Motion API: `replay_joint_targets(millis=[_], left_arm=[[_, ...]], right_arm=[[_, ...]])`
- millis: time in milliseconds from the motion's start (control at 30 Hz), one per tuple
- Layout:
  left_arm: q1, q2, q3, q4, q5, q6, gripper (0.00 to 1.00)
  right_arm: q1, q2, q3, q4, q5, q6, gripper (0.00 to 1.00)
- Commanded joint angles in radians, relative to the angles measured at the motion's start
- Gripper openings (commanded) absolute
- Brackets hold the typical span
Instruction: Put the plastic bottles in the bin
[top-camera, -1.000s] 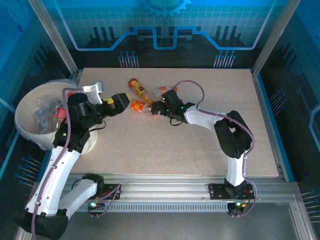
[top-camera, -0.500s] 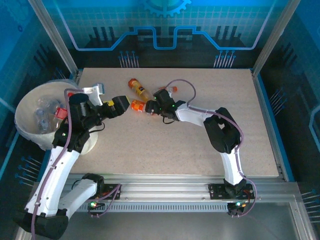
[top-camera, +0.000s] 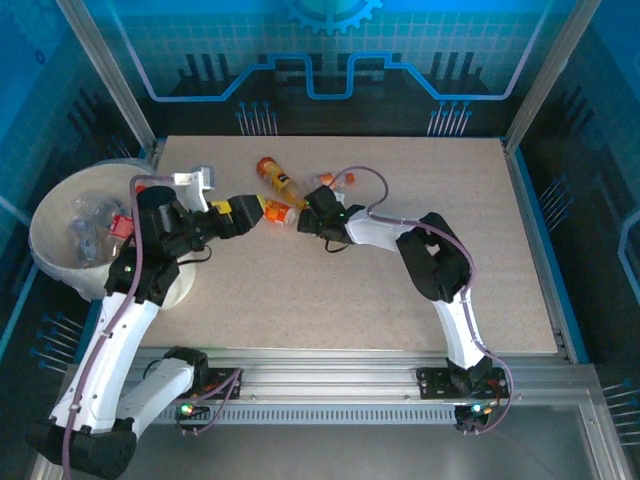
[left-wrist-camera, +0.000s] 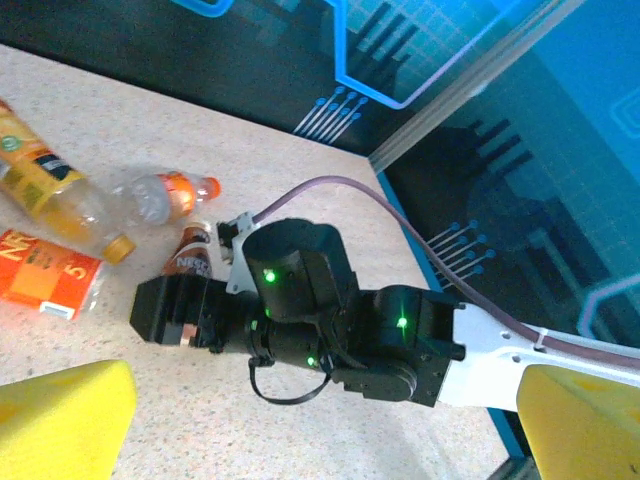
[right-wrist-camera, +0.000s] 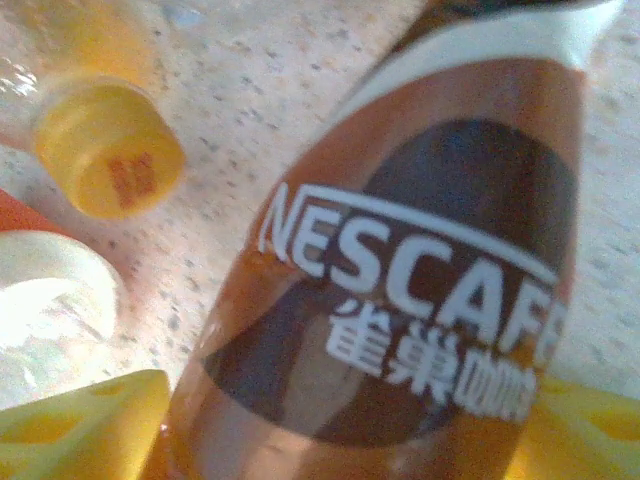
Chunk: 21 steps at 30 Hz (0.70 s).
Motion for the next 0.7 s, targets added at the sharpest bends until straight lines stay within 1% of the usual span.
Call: replay_joint_targets(millis=[0, 133, 267, 367, 500, 567, 667], left_arm=[[-0.007, 0.001, -0.013, 0.086, 0.087, 0.012, 0.99], [-0.02, 0.027, -0.01, 0.124, 0.101, -0.032, 0.99], [-0.082, 0.066, 0.016, 0.124, 0.044, -0.052, 0.99], [-0.152, 0.108, 0.032, 0.133, -0.024, -0.056, 0.99], [-0.231, 0.17, 0.042, 0.14, -0.149, -0.079, 0.99], [-0.25, 0.2, 0.032, 0.164, -0.179, -0.107, 0.99], [-0.265, 0.236, 0.008, 0.225, -0.192, -0.154, 0.99]], right_arm=[[-0.009, -0.045, -0.064, -0.022, 0.02, -0.061, 0.74], [-0.037, -0.074, -0.097, -0.022, -0.014, -0.125, 0.65], [-0.049, -0.167, -0.165, 0.005, -0.022, -0.195, 0.59], [-0.05, -0.276, -0.246, 0.047, -0.046, -0.247, 0.56], [-0.047, -0.446, -0.393, 0.16, -0.14, -0.299, 0.55], [-0.043, -0.524, -0.452, 0.203, -0.185, -0.322, 0.54], [-0.032, -0.63, -0.526, 0.255, -0.242, -0.347, 0.54]])
